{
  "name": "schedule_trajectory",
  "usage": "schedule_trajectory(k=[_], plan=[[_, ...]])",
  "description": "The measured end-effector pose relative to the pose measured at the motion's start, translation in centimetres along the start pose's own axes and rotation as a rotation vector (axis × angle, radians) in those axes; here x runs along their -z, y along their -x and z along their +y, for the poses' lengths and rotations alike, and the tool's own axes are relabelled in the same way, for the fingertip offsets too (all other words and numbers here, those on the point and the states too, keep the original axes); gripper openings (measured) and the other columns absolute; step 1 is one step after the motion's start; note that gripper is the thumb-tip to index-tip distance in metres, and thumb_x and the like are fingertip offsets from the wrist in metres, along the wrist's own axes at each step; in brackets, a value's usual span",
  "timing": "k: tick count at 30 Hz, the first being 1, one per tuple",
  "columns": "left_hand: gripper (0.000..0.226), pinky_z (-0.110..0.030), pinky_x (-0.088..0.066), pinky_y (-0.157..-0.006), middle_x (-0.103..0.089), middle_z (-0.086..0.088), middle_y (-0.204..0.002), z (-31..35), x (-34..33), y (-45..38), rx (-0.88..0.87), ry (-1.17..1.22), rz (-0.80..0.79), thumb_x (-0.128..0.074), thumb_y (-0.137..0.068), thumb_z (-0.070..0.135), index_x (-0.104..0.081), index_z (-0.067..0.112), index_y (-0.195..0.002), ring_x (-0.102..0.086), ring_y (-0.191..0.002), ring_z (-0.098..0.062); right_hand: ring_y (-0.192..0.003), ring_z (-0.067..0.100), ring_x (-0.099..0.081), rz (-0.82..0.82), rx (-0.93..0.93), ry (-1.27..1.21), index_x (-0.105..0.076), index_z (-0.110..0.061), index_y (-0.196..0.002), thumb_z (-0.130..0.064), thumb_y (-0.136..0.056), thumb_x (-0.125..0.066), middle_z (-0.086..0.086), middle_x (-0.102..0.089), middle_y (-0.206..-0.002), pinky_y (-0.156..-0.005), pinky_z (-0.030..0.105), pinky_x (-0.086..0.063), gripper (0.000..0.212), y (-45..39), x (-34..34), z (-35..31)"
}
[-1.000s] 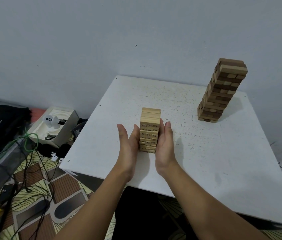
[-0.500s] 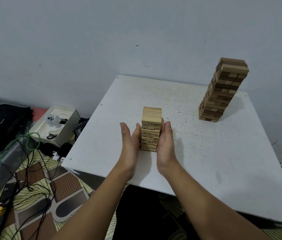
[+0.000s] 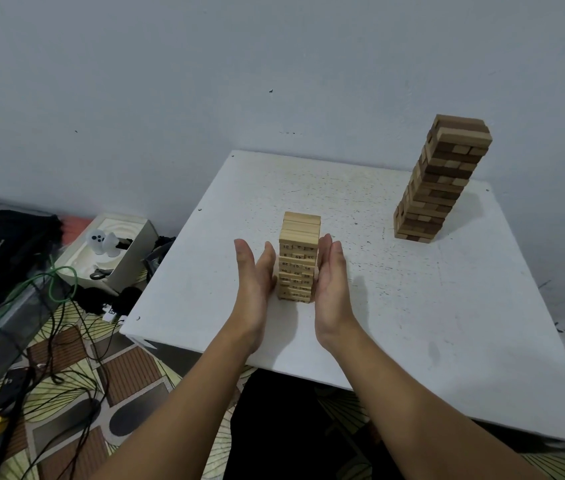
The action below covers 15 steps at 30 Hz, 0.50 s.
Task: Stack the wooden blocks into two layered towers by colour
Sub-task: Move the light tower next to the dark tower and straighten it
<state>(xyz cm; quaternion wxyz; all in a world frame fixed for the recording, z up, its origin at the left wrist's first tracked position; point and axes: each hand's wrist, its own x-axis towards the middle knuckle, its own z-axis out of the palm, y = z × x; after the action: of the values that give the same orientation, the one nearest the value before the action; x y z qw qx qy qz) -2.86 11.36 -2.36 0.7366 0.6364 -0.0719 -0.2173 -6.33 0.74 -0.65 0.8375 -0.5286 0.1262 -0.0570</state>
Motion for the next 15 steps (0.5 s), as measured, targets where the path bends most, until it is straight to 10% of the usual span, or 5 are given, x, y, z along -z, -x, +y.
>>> schedule_trajectory(k=[10,15], plan=[[0.099,-0.037,-0.032,-0.12,-0.067,0.007,-0.138,0.3,-1.7,0.5,-0.054,0.043,-0.015,0.009,-0.093,0.075,-0.056,0.024,-0.146,-0.057,-0.133,-0.007,-0.106,-0.003,-0.069,-0.029,0.012,0.058,-0.078,-0.057,-0.092,-0.046,-0.112,-0.007,-0.018,-0.077,-0.105,-0.098,0.027,-0.046,0.074,0.0,-0.2,0.5],[0.118,-0.047,-0.026,-0.125,-0.057,0.006,-0.151,0.3,0.8,-1.1,-0.001,0.034,0.061,-0.008,-0.072,0.103,-0.045,0.028,-0.156,-0.047,-0.144,-0.015,-0.082,-0.022,-0.064,-0.002,0.027,0.041,-0.061,-0.042,-0.109,-0.039,-0.113,-0.007,-0.037,-0.071,-0.083,-0.07,0.003,-0.047,0.054,0.1,1.0,0.4]])
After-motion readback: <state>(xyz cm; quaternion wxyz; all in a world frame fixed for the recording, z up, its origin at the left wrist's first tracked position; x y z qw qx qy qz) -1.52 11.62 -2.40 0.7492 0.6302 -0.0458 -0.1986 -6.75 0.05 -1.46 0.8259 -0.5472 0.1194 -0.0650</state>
